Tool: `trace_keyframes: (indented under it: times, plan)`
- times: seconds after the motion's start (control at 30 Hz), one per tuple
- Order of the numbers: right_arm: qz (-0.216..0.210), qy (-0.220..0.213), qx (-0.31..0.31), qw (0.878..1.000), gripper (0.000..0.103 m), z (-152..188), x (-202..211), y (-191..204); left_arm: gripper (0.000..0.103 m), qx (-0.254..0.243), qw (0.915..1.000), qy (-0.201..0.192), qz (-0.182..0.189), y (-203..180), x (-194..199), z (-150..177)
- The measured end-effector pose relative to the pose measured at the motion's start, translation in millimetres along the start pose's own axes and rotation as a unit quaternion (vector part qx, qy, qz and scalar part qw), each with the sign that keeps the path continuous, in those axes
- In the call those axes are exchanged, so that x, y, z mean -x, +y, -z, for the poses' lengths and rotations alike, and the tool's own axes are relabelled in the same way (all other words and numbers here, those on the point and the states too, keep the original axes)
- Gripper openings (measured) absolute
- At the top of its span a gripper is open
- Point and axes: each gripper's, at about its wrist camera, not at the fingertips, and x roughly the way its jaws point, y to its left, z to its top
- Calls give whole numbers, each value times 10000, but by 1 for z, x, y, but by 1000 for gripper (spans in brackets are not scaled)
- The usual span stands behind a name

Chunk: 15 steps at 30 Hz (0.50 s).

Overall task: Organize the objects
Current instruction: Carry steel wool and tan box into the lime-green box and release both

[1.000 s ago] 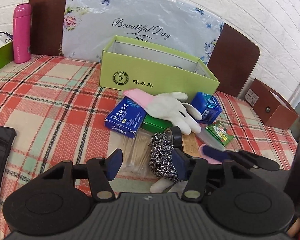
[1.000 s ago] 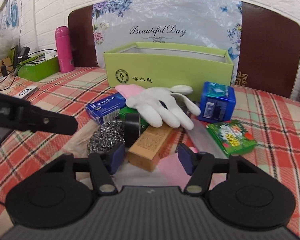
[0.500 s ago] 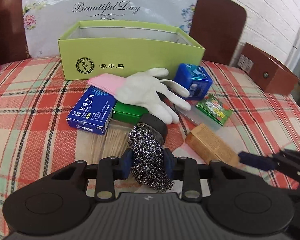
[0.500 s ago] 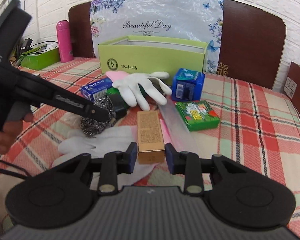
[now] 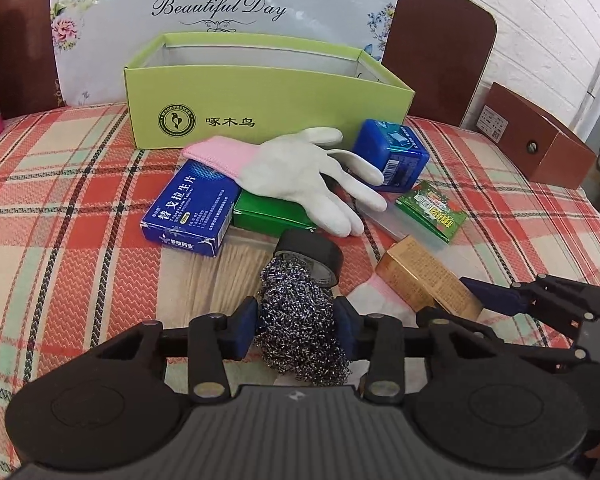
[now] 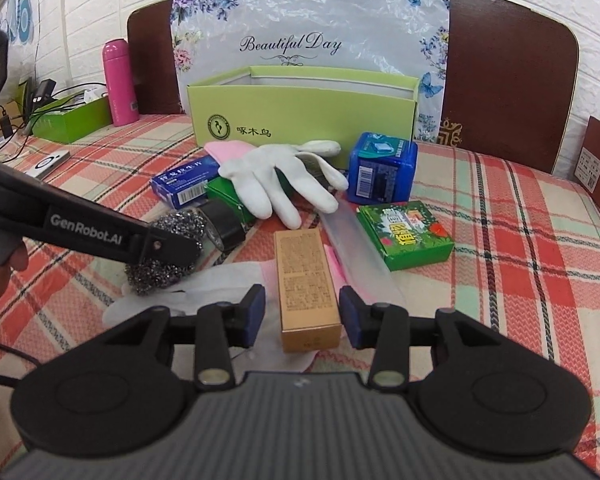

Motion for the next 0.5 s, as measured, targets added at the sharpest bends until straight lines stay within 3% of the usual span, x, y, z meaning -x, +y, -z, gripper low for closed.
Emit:
trace_keyframes:
  times: [0.07, 0.13, 0.3, 0.5]
  plan:
    - [-30, 43, 6, 10000, 39, 0, -4, 0, 39, 5, 10000, 1, 37, 1, 1, 1]
    - [-40, 81, 22, 10000, 30, -1, -5, 1, 37, -13, 10000, -37, 78, 3, 6, 0]
    - [-254, 12, -121, 9996, 30, -6, 4, -3, 37, -32, 9996, -246, 135, 8, 27, -7]
    - [-288, -385, -276, 9985, 30, -26, 17, -7, 37, -86, 9972, -722, 159, 12, 46, -35]
